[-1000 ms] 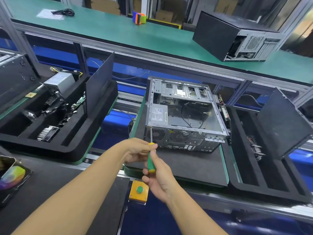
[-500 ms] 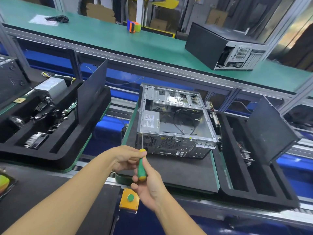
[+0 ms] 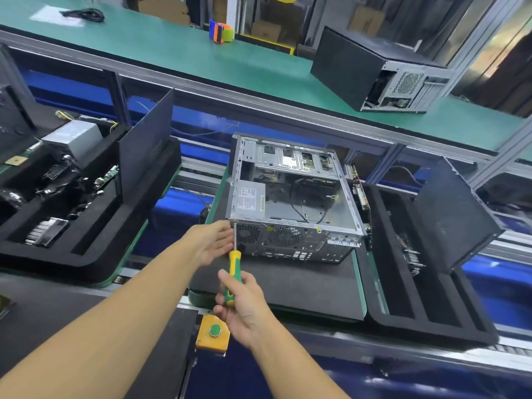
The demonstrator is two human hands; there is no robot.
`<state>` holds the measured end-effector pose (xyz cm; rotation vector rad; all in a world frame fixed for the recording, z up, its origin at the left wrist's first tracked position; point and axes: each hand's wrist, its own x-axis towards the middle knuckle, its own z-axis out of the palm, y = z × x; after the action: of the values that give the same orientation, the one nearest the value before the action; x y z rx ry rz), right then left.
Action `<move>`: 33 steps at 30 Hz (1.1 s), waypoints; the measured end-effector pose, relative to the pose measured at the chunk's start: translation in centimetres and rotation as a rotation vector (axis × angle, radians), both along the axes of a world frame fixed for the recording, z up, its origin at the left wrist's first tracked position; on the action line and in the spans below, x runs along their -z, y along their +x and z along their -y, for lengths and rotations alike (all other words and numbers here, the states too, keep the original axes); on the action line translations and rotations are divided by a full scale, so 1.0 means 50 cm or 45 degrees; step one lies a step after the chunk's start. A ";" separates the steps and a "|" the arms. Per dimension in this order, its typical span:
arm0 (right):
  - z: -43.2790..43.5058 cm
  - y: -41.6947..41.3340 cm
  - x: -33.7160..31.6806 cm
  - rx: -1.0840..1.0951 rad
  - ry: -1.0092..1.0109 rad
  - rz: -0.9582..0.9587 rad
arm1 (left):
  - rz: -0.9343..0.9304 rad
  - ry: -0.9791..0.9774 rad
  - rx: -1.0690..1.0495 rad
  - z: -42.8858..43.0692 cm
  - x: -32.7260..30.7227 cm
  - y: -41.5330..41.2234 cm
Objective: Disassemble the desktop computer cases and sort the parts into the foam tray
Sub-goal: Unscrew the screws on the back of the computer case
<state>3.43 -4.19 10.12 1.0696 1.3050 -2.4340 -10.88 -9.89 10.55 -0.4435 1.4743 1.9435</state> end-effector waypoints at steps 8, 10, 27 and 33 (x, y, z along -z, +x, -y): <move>-0.018 -0.012 -0.009 0.032 -0.328 0.029 | 0.042 0.008 -0.079 -0.038 0.028 -0.013; -0.020 -0.010 -0.005 0.015 -0.320 0.006 | 0.053 -0.019 -0.102 -0.045 0.033 -0.016; -0.047 0.032 0.022 -0.263 0.103 -0.042 | -0.035 0.084 -0.205 -0.060 0.049 -0.002; -0.096 0.072 0.067 -0.330 0.295 0.011 | 0.175 0.273 -0.251 -0.048 0.088 0.007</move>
<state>7.01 0.61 6.78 0.8923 1.6407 -2.1279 -10.53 -7.49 6.15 -0.6311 1.1578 2.1502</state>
